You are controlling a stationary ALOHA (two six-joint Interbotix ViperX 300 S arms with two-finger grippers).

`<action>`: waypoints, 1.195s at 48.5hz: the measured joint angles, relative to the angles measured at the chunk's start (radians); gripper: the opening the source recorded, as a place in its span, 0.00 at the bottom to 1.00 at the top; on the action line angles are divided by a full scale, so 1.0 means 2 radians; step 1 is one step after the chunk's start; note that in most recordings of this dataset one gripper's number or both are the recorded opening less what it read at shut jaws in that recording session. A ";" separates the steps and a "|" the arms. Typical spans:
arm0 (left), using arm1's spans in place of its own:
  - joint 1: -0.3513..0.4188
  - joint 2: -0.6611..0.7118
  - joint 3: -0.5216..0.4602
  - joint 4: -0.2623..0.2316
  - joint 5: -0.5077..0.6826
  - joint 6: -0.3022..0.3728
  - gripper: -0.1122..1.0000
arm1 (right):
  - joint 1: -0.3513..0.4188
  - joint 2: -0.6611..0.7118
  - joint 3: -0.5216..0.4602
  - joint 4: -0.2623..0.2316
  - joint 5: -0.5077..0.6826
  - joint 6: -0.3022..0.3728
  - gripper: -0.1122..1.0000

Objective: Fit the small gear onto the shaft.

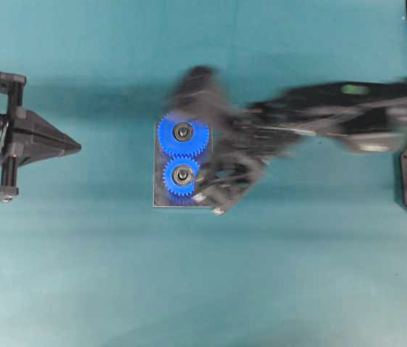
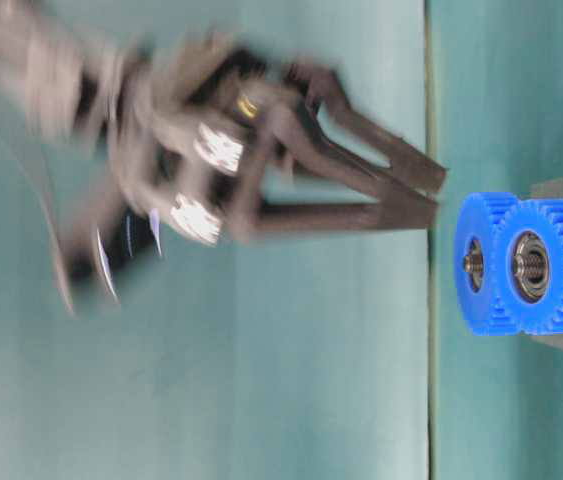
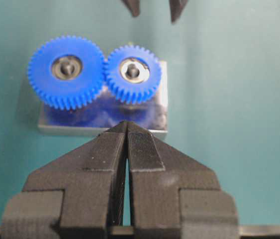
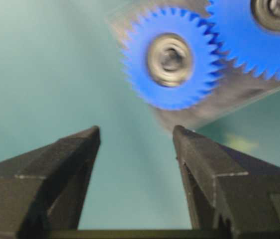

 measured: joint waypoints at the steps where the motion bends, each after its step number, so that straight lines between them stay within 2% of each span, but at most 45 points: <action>1: 0.000 0.000 0.000 0.000 0.000 0.000 0.10 | 0.002 -0.014 0.031 0.027 -0.041 0.009 0.70; 4: -0.001 0.000 0.000 0.000 -0.001 0.000 0.10 | 0.009 -0.035 0.088 0.080 -0.136 0.021 0.70; 6: -0.002 0.001 0.000 0.000 0.000 0.000 0.10 | 0.018 -0.042 0.114 0.107 -0.188 0.026 0.70; 10: -0.001 0.000 0.002 0.000 0.000 0.000 0.10 | 0.041 -0.044 0.150 0.156 -0.246 0.030 0.70; 13: -0.002 0.000 0.004 0.000 0.000 0.000 0.10 | 0.054 -0.039 0.159 0.179 -0.269 0.034 0.70; 17: -0.002 0.000 0.005 0.000 0.000 0.000 0.10 | 0.060 -0.020 0.153 0.190 -0.291 0.044 0.70; 26: -0.002 -0.002 0.008 0.000 0.000 0.000 0.10 | 0.065 0.033 0.130 0.191 -0.317 0.087 0.70; 40: -0.002 -0.009 0.014 0.000 -0.001 0.000 0.10 | 0.069 0.066 0.117 0.167 -0.364 0.150 0.70; 44: -0.002 -0.013 0.015 0.000 -0.001 0.000 0.10 | 0.069 0.069 0.117 0.151 -0.378 0.171 0.70; 48: -0.002 -0.018 0.018 0.000 -0.001 0.000 0.10 | 0.069 0.077 0.117 0.129 -0.389 0.206 0.70; 58: -0.002 -0.029 0.020 0.000 -0.001 -0.001 0.10 | 0.070 0.111 0.117 0.052 -0.427 0.306 0.70</action>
